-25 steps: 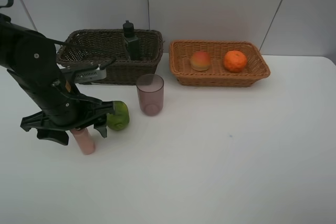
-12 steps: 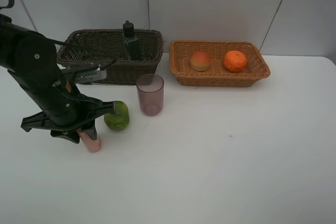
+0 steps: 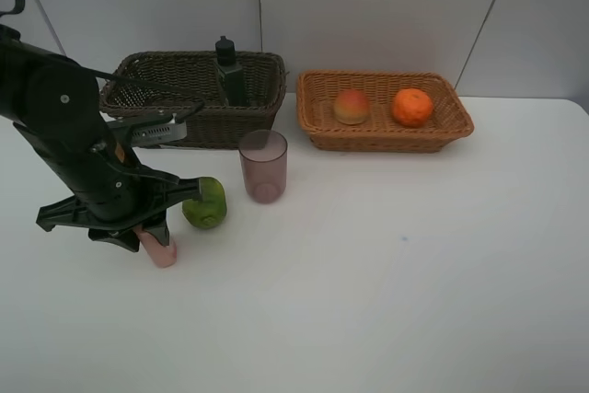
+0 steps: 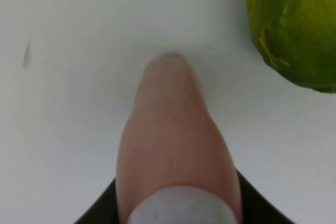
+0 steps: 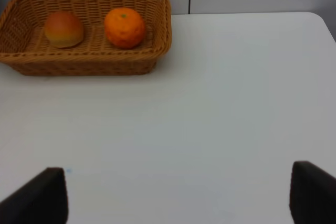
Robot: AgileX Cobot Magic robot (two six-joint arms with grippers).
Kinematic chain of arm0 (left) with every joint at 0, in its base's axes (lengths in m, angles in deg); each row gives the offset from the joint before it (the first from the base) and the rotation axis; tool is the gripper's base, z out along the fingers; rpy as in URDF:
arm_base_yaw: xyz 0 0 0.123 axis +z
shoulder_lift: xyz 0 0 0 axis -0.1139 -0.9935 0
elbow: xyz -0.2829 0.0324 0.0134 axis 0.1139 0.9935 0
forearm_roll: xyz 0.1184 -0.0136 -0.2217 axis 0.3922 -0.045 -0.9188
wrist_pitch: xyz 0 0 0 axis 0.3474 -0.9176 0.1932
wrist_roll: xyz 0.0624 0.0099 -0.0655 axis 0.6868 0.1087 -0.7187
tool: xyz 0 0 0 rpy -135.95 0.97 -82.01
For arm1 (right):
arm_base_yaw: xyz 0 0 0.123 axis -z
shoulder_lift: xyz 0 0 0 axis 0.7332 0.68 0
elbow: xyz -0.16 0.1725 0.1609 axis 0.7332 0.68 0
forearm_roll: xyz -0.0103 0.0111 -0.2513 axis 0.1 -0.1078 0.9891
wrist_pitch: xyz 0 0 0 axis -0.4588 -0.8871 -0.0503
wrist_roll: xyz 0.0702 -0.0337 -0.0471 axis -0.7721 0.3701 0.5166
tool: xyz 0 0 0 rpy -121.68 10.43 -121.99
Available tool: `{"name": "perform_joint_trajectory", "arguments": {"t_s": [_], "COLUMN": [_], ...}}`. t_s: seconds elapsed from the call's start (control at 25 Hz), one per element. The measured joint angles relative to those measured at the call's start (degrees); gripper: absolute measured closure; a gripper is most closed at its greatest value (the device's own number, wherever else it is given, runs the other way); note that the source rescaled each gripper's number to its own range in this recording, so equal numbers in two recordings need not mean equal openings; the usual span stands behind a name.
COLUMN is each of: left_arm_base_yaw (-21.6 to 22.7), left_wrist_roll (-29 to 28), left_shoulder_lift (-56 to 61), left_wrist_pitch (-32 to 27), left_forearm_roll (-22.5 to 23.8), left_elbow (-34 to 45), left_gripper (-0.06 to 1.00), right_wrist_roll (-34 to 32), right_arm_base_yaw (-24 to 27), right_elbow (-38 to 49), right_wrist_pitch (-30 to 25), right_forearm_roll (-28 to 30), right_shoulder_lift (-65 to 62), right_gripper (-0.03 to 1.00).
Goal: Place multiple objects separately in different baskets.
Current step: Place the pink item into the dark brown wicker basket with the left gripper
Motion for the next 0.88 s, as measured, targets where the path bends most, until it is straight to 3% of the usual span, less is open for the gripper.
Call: {"name": "perform_joint_trajectory", "arguments": {"t_s": [0.52, 0.88], "left_arm_base_yaw": [0.0, 0.0], "left_wrist_roll": [0.0, 0.9], "left_shoulder_lift": [1.4, 9.6], "left_wrist_pitch": [-0.7, -5.8], "left_forearm_roll": [-0.1, 0.3], "left_elbow": [0.0, -1.5], "left_gripper": [0.56, 0.56], "right_wrist_roll": [0.0, 0.0], "right_arm_base_yaw": [0.0, 0.0], "right_elbow": [0.0, 0.0], "right_wrist_pitch": [0.0, 0.0], "right_forearm_roll": [0.0, 0.0], "right_shoulder_lift": [0.0, 0.0], "right_gripper": [0.12, 0.12]}}
